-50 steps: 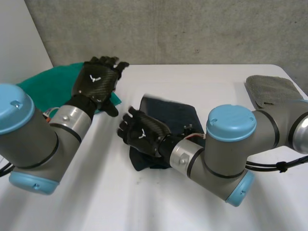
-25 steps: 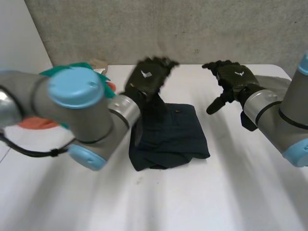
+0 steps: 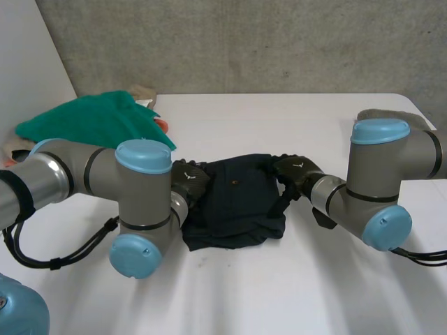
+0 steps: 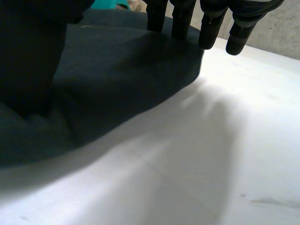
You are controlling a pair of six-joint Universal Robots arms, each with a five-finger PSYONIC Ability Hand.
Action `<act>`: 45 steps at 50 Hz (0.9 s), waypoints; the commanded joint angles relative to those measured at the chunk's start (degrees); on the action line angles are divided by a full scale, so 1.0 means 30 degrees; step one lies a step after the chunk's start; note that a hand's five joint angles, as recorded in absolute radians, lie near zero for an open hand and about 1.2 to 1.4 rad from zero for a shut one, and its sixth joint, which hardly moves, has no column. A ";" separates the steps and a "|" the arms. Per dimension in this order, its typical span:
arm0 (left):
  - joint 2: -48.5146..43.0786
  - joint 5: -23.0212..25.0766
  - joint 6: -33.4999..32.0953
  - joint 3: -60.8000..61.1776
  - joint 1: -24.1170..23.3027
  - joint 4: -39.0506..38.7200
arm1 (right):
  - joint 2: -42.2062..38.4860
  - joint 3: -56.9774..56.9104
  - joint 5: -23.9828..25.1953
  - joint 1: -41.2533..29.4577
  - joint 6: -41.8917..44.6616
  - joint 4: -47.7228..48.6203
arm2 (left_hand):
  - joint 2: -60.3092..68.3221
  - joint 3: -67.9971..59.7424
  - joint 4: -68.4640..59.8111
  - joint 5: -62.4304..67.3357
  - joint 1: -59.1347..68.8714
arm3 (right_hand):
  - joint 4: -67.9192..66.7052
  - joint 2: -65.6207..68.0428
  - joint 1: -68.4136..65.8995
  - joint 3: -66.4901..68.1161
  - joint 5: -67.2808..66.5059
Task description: Fold the laundry.
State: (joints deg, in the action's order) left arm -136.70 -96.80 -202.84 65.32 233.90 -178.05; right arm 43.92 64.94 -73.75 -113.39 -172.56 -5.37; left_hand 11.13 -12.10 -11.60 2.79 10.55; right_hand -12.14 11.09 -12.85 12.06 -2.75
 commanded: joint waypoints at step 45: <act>0.5692 1.3369 0.5213 -0.1323 0.1808 0.0844 | 0.1503 0.7592 -0.5974 -0.6148 0.6456 1.3243 | -0.0138 0.0460 0.0295 -0.0691 0.0056 | -0.1884 0.2234 -0.1646 0.1909 -0.1679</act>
State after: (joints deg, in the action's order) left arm -119.79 -56.45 -187.14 61.30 239.22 -175.40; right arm 48.83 89.44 -92.02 -131.96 -153.19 34.27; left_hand 10.56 -12.09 -11.60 2.77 9.44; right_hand -12.15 11.11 -12.85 12.08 -2.74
